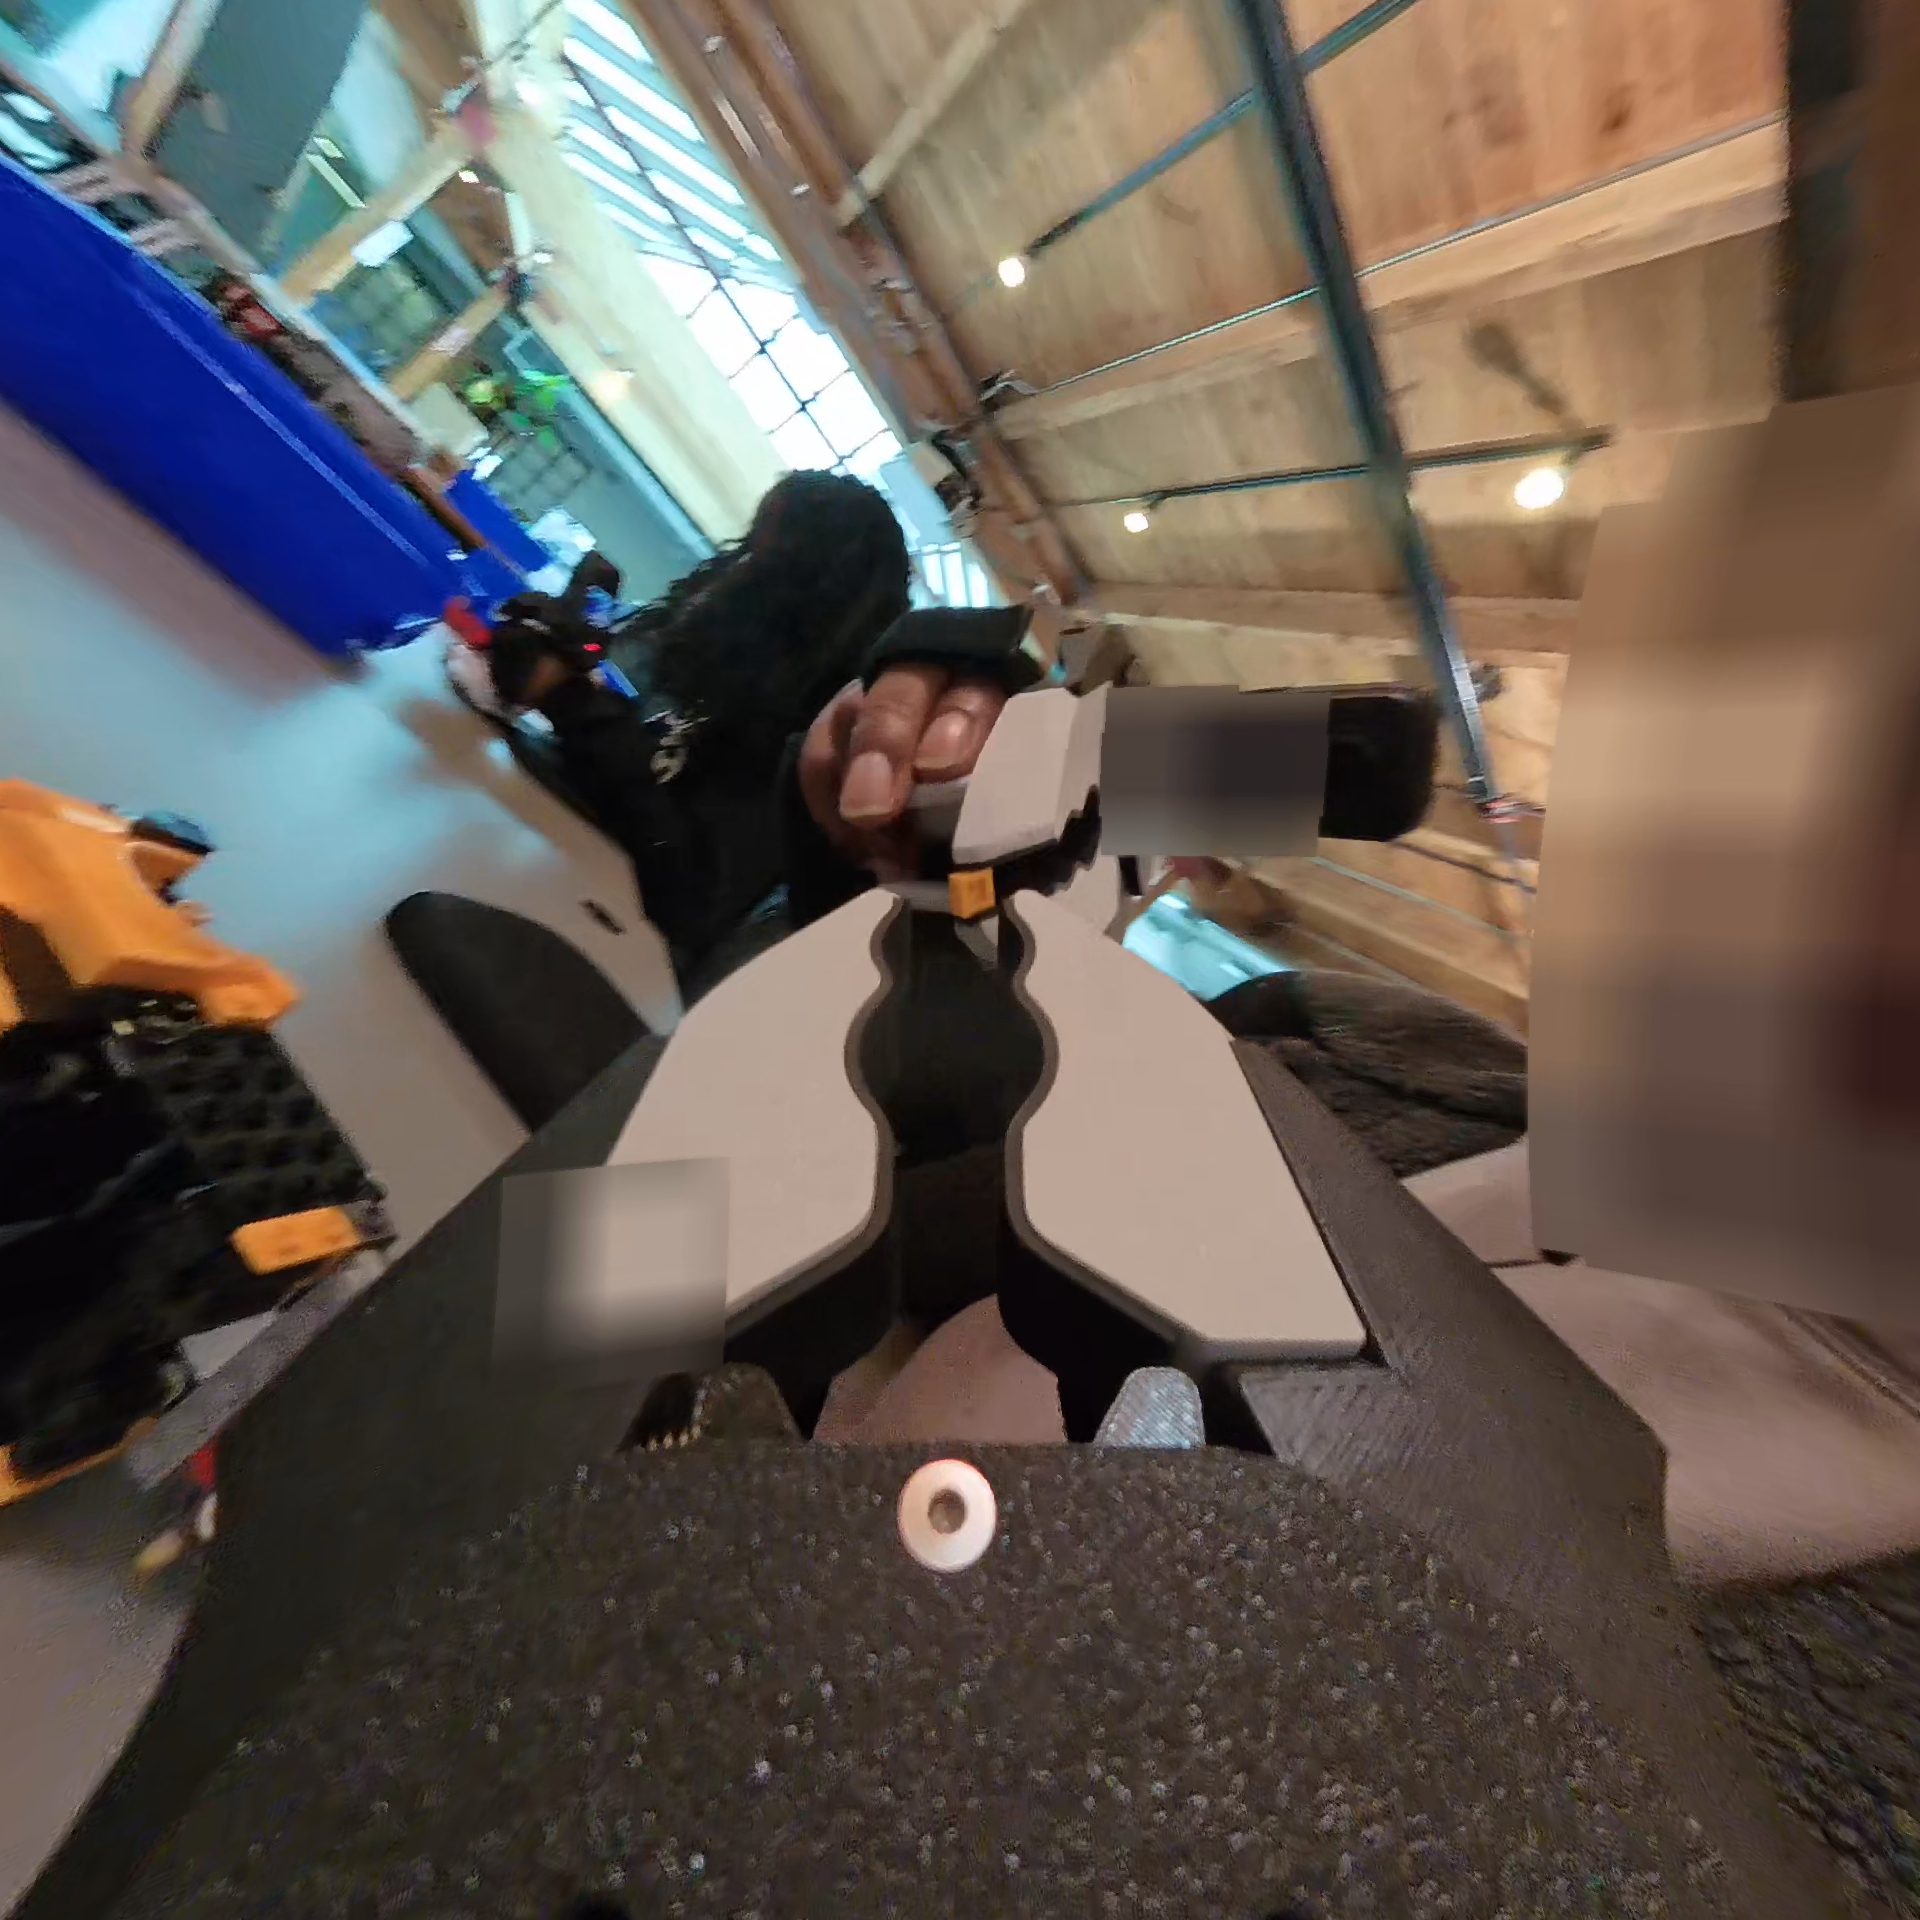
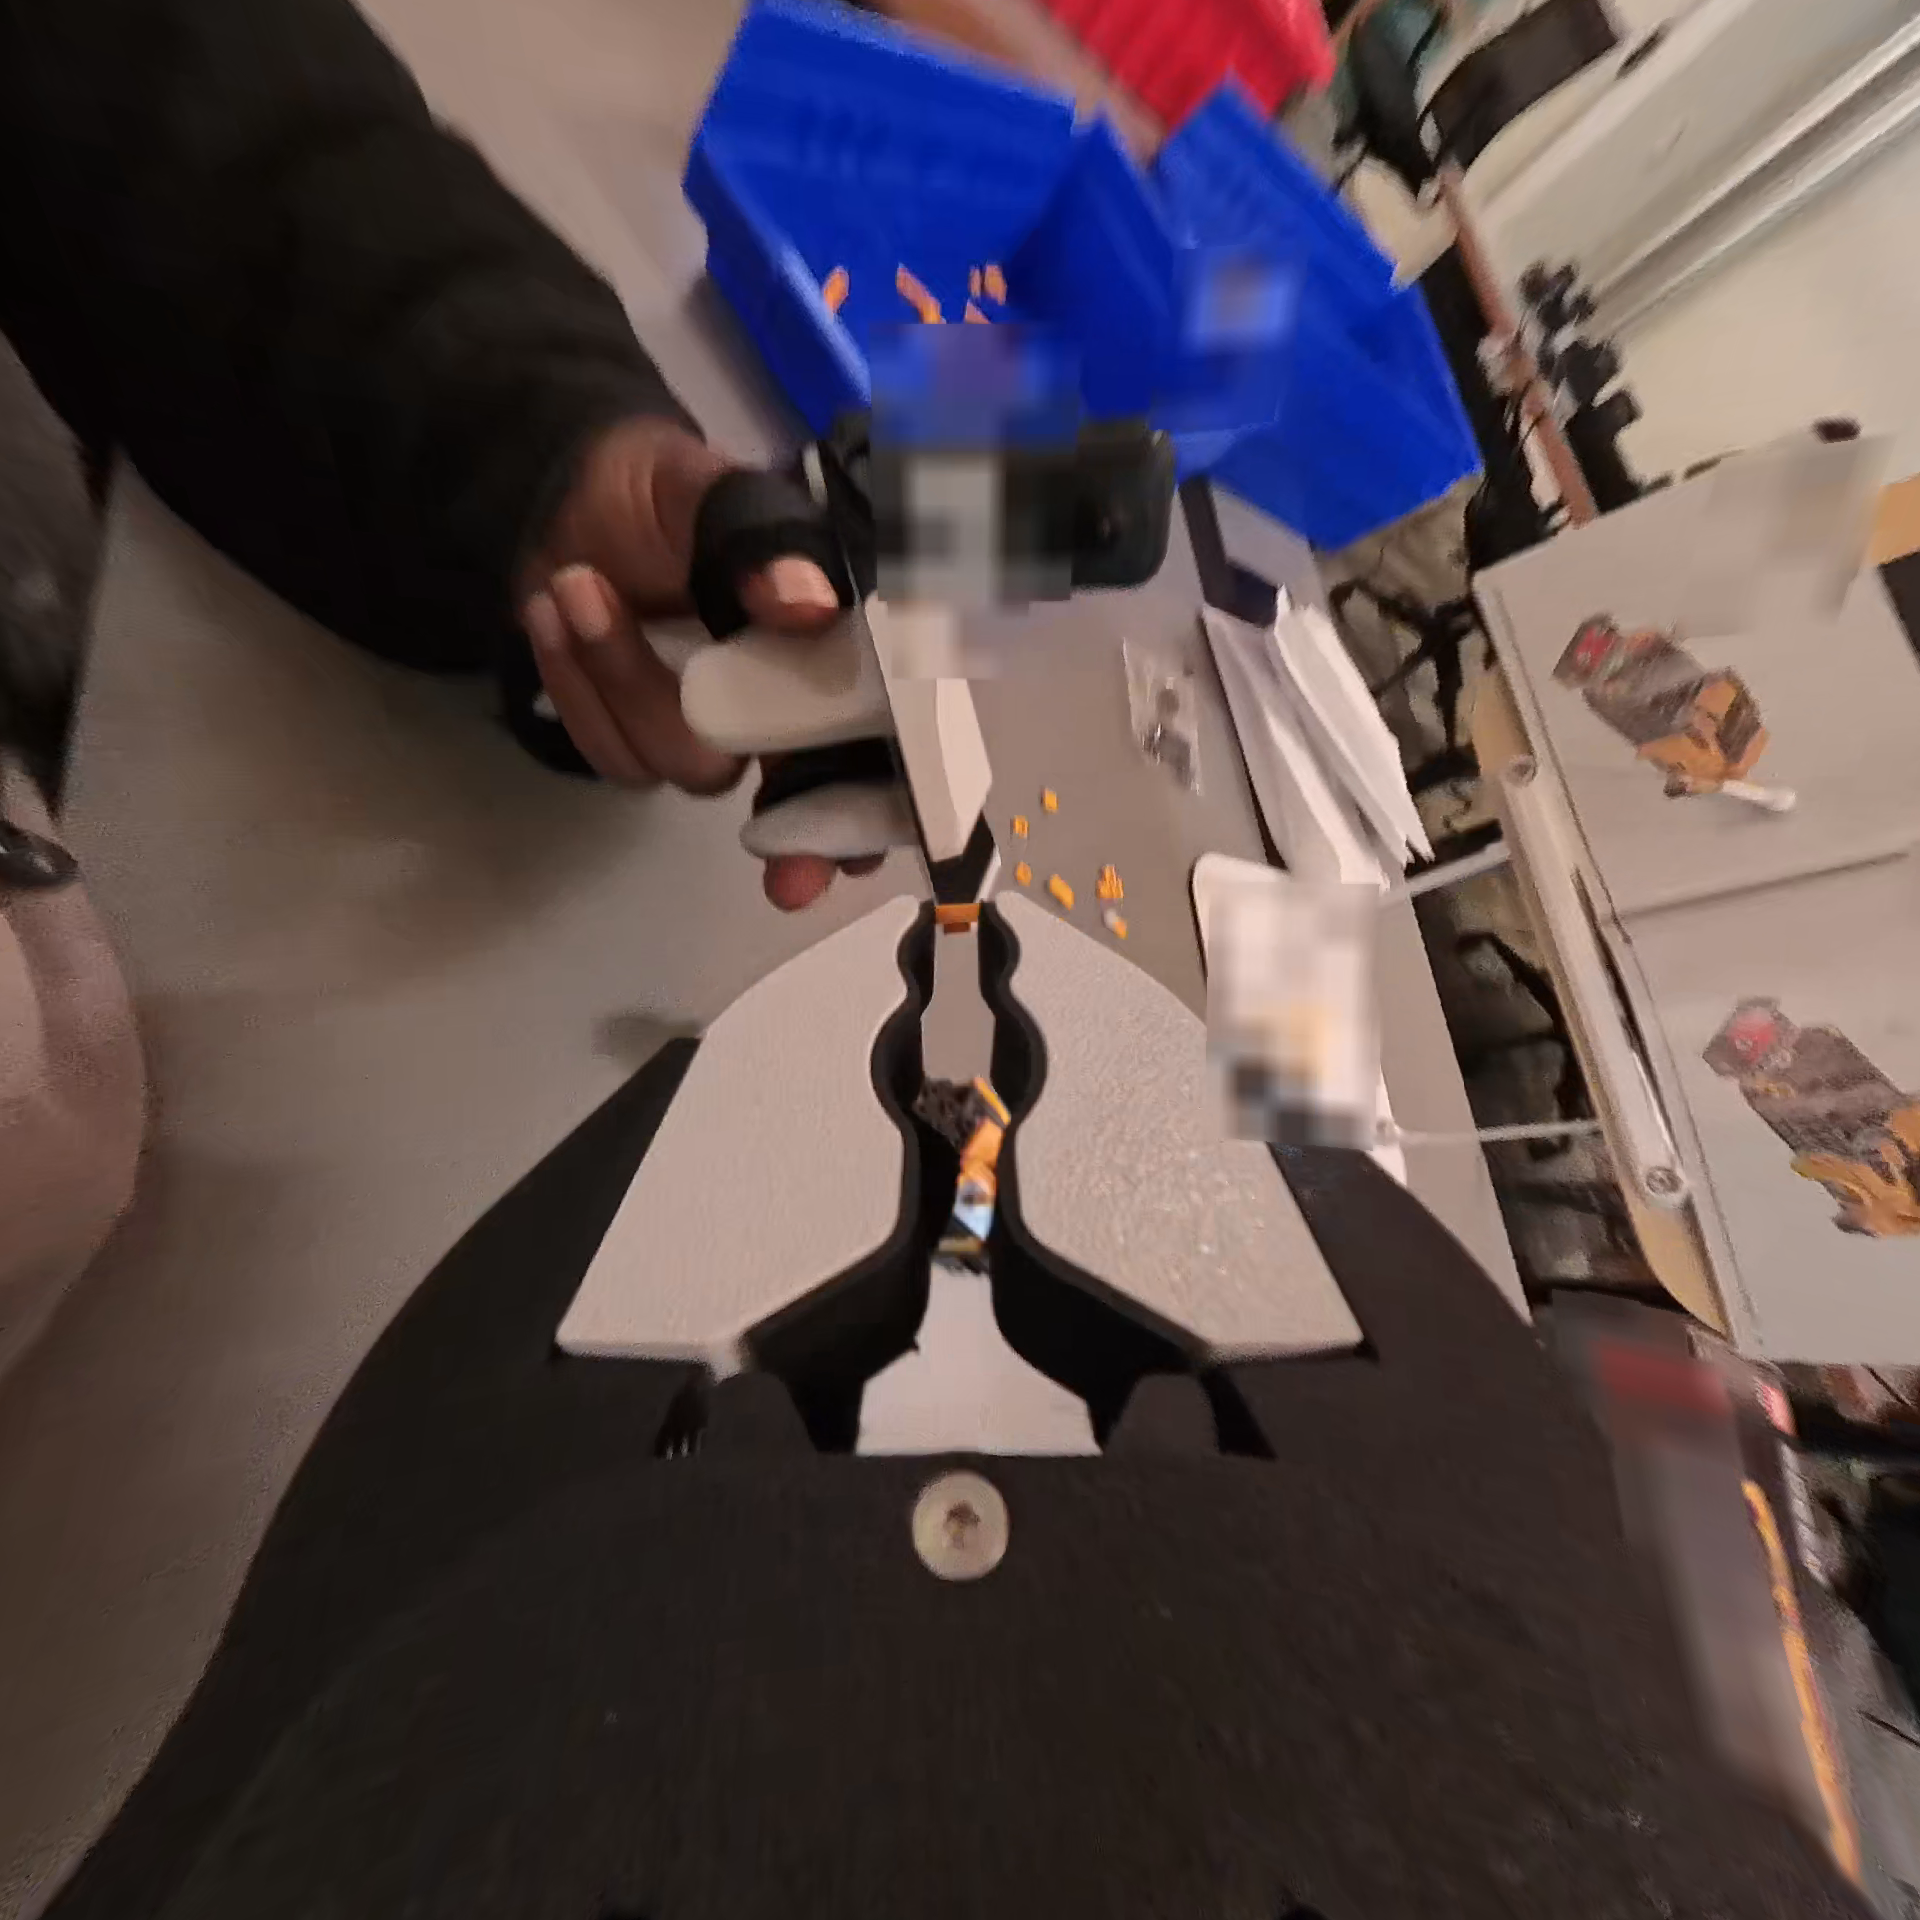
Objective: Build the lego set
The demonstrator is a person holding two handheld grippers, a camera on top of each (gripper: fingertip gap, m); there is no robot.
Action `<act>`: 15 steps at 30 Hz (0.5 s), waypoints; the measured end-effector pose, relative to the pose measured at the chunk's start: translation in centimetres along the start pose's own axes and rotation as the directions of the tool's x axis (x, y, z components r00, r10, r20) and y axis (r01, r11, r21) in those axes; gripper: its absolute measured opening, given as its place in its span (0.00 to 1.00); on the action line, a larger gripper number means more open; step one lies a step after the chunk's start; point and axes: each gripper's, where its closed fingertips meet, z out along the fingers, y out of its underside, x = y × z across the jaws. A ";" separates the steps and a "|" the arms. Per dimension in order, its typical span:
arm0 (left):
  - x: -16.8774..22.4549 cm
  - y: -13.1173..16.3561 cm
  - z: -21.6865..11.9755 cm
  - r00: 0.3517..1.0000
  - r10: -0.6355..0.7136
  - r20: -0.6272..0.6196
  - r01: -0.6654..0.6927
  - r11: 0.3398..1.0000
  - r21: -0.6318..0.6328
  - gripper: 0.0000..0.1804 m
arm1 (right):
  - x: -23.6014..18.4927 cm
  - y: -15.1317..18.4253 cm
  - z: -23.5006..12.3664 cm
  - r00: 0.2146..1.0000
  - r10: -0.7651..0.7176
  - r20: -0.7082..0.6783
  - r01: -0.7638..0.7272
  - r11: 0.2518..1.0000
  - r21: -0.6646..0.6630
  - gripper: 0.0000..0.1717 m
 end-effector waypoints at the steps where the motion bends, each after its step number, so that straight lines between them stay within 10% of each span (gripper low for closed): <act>1: -0.5 0.2 0.0 0.999 0.014 0.043 -0.013 1.000 -0.014 0.09 | 0.0 0.6 0.2 1.000 -0.023 0.000 0.023 0.999 -0.043 0.05; 15: -3.0 1.0 -0.2 0.950 0.177 0.256 -0.153 0.982 -0.111 0.05 | -0.2 3.3 1.9 0.984 -0.178 -0.012 0.171 0.961 -0.217 0.04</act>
